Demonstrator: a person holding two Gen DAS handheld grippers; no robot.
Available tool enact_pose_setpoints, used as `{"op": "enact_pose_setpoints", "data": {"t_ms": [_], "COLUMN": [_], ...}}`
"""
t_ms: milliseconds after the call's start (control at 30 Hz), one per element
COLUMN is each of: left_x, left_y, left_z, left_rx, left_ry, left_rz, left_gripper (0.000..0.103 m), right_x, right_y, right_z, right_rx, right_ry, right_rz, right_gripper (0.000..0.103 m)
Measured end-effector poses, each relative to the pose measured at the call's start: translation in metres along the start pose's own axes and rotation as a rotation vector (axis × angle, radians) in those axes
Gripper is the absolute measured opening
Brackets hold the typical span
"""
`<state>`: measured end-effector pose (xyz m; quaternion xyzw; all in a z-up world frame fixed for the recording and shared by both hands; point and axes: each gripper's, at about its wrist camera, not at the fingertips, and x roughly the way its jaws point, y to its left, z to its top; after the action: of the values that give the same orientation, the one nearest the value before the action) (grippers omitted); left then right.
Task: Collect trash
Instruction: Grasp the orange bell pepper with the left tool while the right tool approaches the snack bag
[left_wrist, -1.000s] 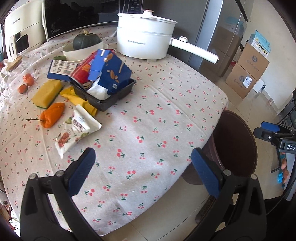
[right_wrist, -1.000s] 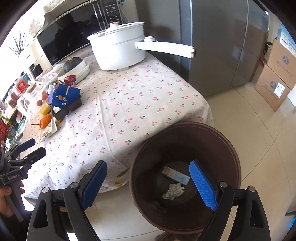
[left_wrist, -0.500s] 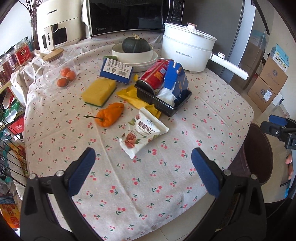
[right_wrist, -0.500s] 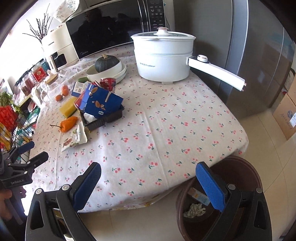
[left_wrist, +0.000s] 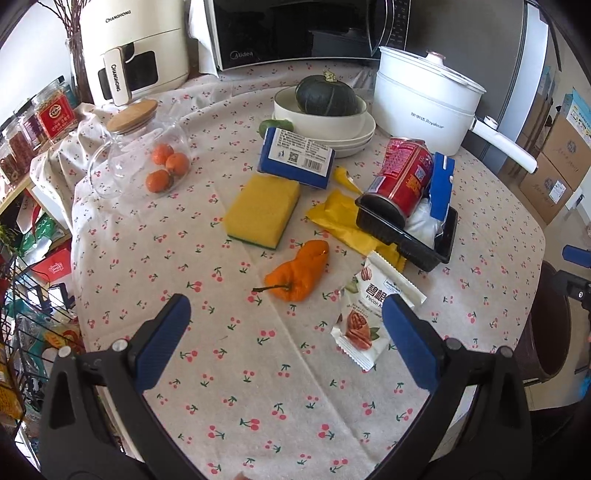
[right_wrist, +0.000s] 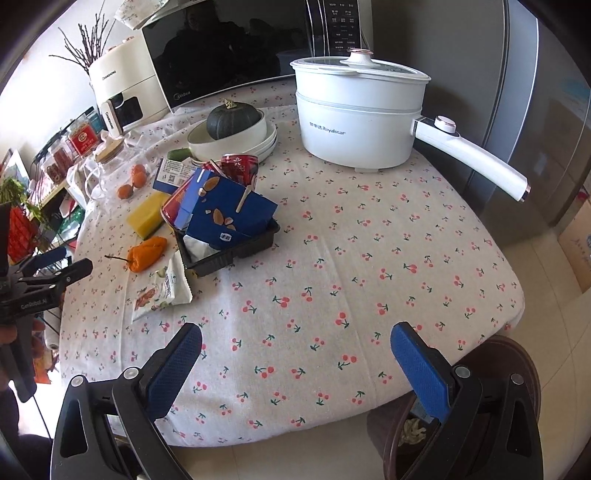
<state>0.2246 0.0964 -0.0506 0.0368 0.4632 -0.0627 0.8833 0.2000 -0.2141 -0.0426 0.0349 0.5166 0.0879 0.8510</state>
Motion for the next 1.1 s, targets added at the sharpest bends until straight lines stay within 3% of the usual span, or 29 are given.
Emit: {"op": "enact_pose_setpoints", "data": {"t_ms": [167,267,500,667,733,833,1100], "left_x": [0.048,0.072,0.092,0.098,0.097,0.095,0.068], "left_y": [-0.009,-0.005,0.014,0.01,0.009,0.01,0.01], "left_z": [-0.005,-0.009,-0.001,0.001,0.001,0.001,-0.031], "left_rx": [0.074,0.066,-0.004,0.02,0.035,0.028,-0.028], "left_ry": [0.053,0.064,0.025,0.011,0.011,0.023,0.015], "left_rz": [-0.052,-0.06,-0.203,-0.227,-0.244,-0.269,-0.223], "left_gripper": [0.103,0.103,0.099,0.078,0.054,0.038,0.033], "right_x": [0.011,0.019,0.038,0.052,0.058,0.065,0.073], "right_y": [0.003,0.006,0.015,0.024,0.027,0.033,0.07], "right_z": [0.007,0.01,0.01,0.005,0.003,0.002,0.003], "right_rx": [0.009,0.006,-0.031,-0.07,-0.084,-0.097,-0.1], "right_ry": [0.015,0.031,0.074,0.11,0.123,0.14,0.121], "right_rz": [0.003,0.013,0.002,-0.007,-0.016,-0.024,0.012], "right_gripper": [0.103,0.103,0.103,0.103,0.103,0.103,0.103]}}
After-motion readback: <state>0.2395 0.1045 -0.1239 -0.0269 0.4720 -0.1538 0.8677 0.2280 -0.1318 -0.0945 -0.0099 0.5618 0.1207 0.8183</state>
